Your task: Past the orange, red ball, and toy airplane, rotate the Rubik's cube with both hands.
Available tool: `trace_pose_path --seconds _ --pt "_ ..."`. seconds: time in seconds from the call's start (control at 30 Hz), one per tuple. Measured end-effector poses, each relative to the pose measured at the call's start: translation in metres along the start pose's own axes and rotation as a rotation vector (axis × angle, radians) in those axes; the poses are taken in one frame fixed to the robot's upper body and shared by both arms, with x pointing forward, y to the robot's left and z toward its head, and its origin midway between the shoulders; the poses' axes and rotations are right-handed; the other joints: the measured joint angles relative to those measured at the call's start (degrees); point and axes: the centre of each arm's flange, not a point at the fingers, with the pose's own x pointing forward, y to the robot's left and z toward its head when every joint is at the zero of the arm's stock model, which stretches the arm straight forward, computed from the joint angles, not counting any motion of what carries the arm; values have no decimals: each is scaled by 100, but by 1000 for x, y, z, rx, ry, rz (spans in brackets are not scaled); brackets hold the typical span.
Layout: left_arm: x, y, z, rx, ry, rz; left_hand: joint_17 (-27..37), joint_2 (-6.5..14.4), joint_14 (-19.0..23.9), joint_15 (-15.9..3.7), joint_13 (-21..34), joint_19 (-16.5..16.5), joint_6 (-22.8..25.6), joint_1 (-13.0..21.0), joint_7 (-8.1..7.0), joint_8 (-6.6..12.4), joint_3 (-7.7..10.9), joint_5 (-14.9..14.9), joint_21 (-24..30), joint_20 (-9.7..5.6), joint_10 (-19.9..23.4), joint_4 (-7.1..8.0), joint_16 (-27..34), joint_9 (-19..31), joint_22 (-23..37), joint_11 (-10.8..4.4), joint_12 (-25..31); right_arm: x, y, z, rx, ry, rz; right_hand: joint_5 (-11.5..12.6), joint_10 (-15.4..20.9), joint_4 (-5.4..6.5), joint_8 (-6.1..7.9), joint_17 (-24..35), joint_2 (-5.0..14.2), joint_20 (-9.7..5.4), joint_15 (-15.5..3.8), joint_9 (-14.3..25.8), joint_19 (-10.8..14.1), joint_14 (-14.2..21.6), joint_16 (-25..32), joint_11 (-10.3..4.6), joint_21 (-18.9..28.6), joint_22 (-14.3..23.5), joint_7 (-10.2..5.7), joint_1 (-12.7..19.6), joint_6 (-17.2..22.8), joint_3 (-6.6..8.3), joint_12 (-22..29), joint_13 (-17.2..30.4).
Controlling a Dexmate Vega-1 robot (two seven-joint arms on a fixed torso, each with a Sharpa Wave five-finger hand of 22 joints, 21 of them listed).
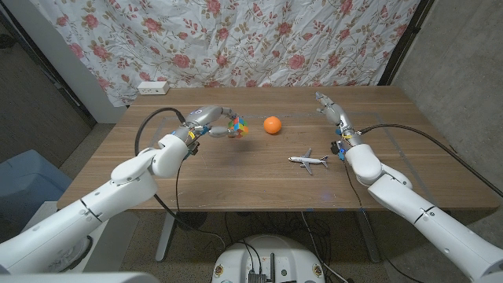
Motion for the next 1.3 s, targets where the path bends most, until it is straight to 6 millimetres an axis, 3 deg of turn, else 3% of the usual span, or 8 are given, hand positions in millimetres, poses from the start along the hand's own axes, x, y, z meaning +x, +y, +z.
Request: trace_pose_path --seconds 0.5,1.3 --pt "6 -7 1 -170 33 50 -10 25 -43 -1 29 -63 -6 -80 7 -52 -23 26 0 63 -72 -24 -49 -4 0 -9 -62 -4 12 8 -172 -31 -15 -22 -11 0 13 -1 -76 0 6 0 0 -6 0 10 0 0 -27 -14 89 0 0 0" --pt "23 -25 13 -390 67 188 -12 101 -94 9 54 -93 -7 -80 7 -134 -70 28 0 92 -81 -72 -48 -10 0 1 -107 -2 21 20 -384 -47 -45 -43 -72 -23 13 -2 -76 31 22 0 -76 -22 0 28 0 0 -223 -14 241 23 0 0"
